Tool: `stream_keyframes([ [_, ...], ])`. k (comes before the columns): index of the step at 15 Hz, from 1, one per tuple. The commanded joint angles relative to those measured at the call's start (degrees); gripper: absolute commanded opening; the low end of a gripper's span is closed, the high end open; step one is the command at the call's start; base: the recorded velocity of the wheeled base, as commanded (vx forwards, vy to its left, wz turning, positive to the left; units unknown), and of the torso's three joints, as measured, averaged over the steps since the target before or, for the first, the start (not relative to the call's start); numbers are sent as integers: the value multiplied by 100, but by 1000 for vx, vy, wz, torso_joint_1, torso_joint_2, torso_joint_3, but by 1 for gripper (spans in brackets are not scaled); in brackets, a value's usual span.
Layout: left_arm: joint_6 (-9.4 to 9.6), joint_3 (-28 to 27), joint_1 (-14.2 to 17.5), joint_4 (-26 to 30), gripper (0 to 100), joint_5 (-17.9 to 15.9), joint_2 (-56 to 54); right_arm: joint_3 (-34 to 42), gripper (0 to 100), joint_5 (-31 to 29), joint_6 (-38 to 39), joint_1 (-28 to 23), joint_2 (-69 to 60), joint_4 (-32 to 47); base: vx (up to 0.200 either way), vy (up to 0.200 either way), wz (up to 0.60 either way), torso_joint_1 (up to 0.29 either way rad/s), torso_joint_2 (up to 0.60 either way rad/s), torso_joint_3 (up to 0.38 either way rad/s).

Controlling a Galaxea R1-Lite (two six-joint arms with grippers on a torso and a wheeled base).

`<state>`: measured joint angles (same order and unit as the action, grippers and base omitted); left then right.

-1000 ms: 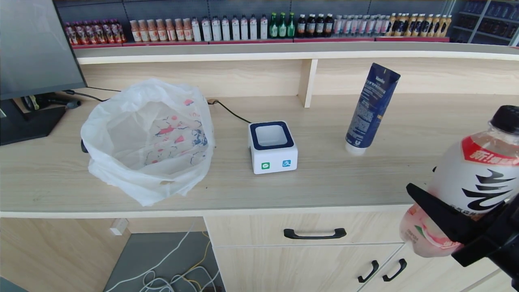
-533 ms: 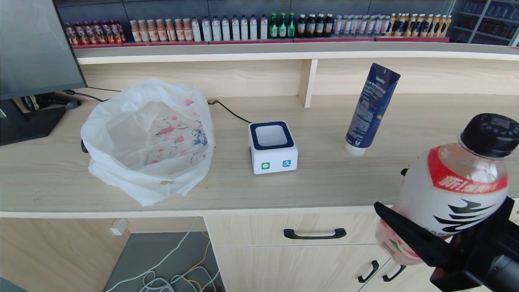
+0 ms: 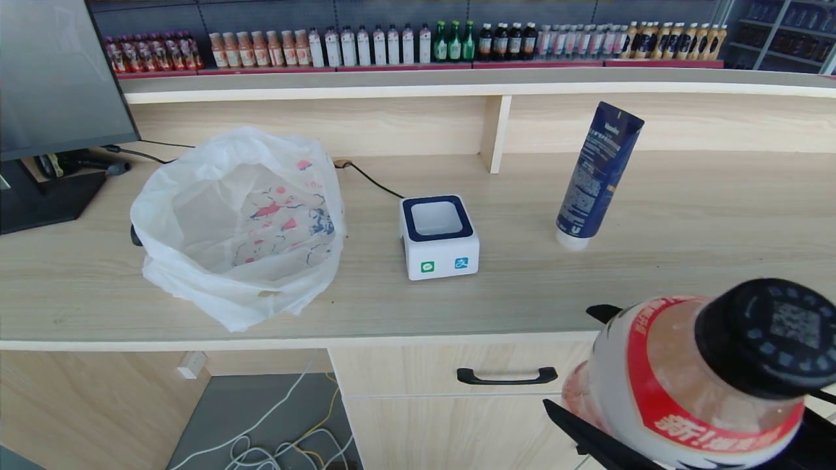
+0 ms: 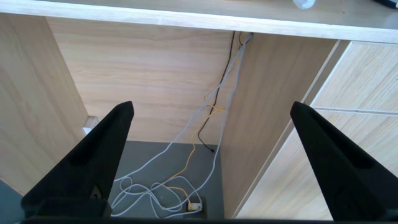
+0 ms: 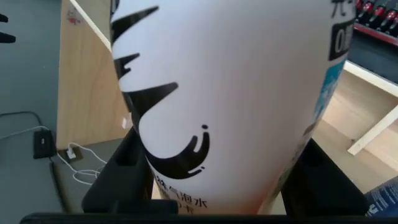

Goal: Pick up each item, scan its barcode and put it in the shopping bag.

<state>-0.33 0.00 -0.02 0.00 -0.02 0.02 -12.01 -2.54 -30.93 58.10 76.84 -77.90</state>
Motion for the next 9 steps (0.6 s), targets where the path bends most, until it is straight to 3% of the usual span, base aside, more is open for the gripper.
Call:
stream_keyframes([
  [1, -2, 0, 2, 0, 100, 2, -2, -205, 0, 210, -221, 219, 358, 3, 0, 0, 0, 0, 0, 0],
  [3, -2, 0, 2, 0, 100, 2, -2, -583, 0, 298, -520, 316, 657, -138, 0, 0, 0, 0, 0, 0],
  [6, -2, 0, 2, 0, 100, 2, -2, -539, 0, 412, -739, 360, 736, -243, 0, 0, 0, 0, 0, 0],
  [8, -2, 0, 2, 0, 100, 2, -2, -513, 0, 491, -2444, 369, 798, -349, 0, 0, 0, 0, 0, 0],
  [9, -2, 0, 2, 0, 100, 2, -2, -469, 0, 526, -2506, 369, 798, -428, 0, 0, 0, 0, 0, 0],
])
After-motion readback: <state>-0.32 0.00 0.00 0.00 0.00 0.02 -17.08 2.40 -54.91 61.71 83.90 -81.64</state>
